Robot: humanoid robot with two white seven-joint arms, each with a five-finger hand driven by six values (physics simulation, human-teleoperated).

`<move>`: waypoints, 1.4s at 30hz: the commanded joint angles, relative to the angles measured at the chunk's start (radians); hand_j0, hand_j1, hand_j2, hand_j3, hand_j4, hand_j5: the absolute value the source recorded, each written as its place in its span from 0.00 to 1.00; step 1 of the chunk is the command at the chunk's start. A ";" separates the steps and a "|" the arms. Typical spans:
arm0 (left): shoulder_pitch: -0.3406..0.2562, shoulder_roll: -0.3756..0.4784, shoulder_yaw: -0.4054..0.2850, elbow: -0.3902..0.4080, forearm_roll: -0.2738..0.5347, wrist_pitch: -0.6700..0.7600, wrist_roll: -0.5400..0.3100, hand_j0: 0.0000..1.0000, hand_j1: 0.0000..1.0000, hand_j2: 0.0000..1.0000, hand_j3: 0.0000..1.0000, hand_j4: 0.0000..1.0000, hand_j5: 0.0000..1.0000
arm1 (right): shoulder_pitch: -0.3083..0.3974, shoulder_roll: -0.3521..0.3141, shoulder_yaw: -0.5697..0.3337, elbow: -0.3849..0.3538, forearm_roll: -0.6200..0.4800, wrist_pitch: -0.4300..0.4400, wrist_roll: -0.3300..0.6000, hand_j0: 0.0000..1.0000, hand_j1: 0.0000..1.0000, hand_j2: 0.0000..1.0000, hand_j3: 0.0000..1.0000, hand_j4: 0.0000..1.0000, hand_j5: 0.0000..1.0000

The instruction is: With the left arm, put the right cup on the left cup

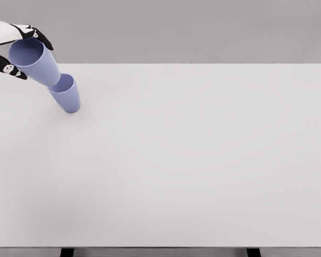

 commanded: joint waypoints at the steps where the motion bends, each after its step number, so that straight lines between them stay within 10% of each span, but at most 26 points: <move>1: 0.000 -0.026 0.001 0.022 -0.001 0.003 0.000 0.54 0.54 0.54 0.54 0.54 0.54 | 0.000 0.000 0.000 0.000 0.000 0.000 0.000 1.00 1.00 1.00 1.00 1.00 1.00; 42: -0.012 -0.116 -0.004 0.143 -0.047 0.003 0.001 0.55 0.55 0.55 0.55 0.55 0.55 | 0.000 0.000 0.000 0.000 0.000 0.000 0.000 1.00 1.00 1.00 1.00 1.00 1.00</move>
